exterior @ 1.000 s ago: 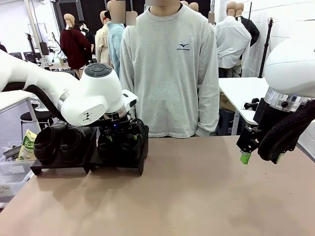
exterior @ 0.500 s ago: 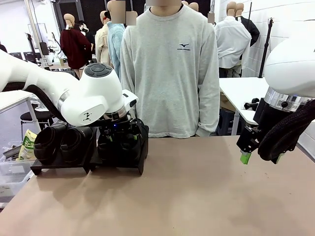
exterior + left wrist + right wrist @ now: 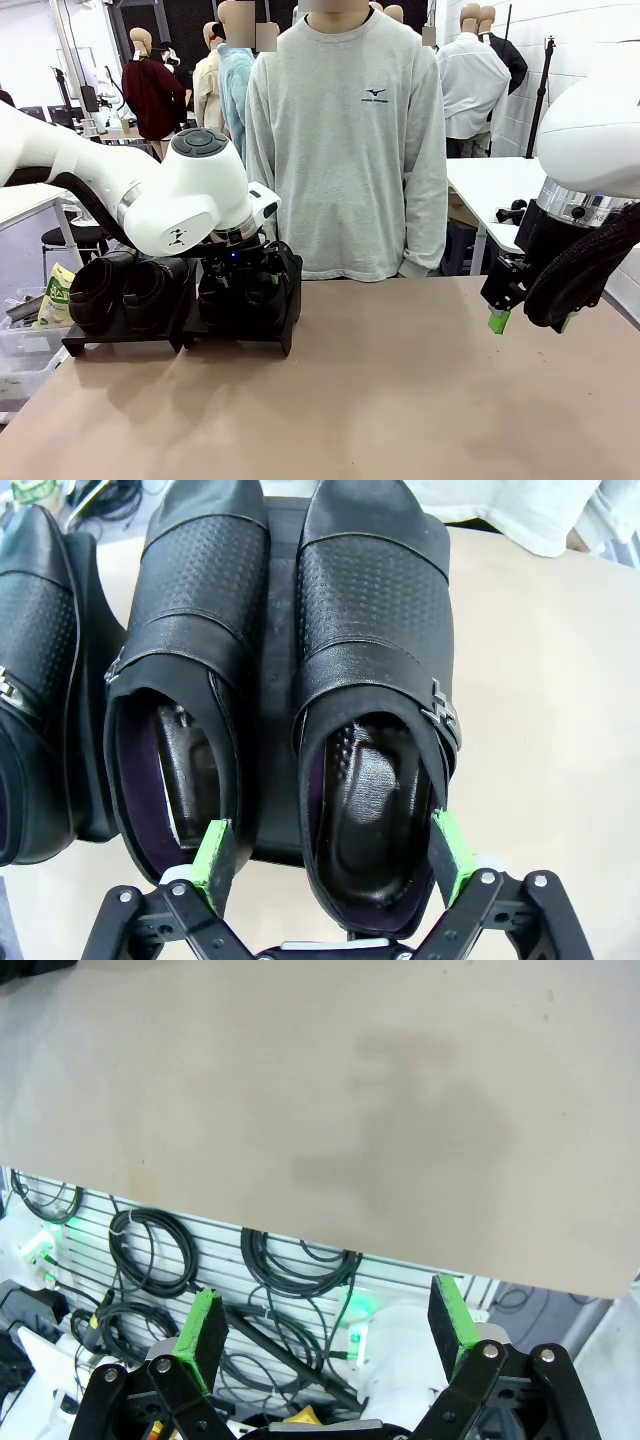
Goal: Organize the shoes by placing them on the stand.
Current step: Place the Shoe from the middle of the table onto the Shoes Stand.
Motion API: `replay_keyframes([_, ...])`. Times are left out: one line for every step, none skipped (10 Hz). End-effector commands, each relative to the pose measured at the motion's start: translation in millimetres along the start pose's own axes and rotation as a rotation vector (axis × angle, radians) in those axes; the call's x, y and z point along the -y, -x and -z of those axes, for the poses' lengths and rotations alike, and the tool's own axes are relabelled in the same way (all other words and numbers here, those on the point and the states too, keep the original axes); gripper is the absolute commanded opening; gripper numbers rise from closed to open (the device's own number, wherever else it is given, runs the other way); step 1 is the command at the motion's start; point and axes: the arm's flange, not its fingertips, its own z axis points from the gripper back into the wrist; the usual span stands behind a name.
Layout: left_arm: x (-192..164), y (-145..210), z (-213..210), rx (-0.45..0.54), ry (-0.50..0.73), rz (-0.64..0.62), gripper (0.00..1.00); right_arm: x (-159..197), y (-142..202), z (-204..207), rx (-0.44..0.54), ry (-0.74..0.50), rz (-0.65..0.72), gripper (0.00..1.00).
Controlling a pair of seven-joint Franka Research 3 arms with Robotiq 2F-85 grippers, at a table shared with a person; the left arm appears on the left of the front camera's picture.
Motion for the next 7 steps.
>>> replay_keyframes([0.1,-0.7,0.2,0.013,0.007,0.005,1.00,-0.4,-3.0,-1.6,-0.005,-0.011,-0.015,1.00])
replay_keyframes([0.1,-0.7,0.2,0.013,0.007,0.005,1.00,-0.4,-3.0,-1.6,-0.005,-0.011,-0.015,1.00])
replay_keyframes([0.1,-0.7,0.2,0.013,0.007,0.005,1.00,-0.4,-3.0,-1.6,-0.005,-0.011,-0.015,1.00])
replay_keyframes([0.1,-0.7,0.2,0.013,0.007,0.005,1.00,-0.4,-3.0,-1.6,-0.005,-0.011,-0.015,1.00])
replay_keyframes([0.1,-0.7,0.2,0.013,0.007,0.005,1.00,-0.4,-3.0,-1.6,-0.005,-0.011,-0.015,1.00])
replay_keyframes([0.1,-0.7,0.2,0.013,0.007,0.005,1.00,-0.4,-3.0,-1.6,-0.005,-0.011,-0.015,1.00])
replay_keyframes([0.1,-0.7,0.2,0.013,0.007,0.005,1.00,-0.4,-3.0,-1.6,-0.005,-0.011,-0.015,1.00])
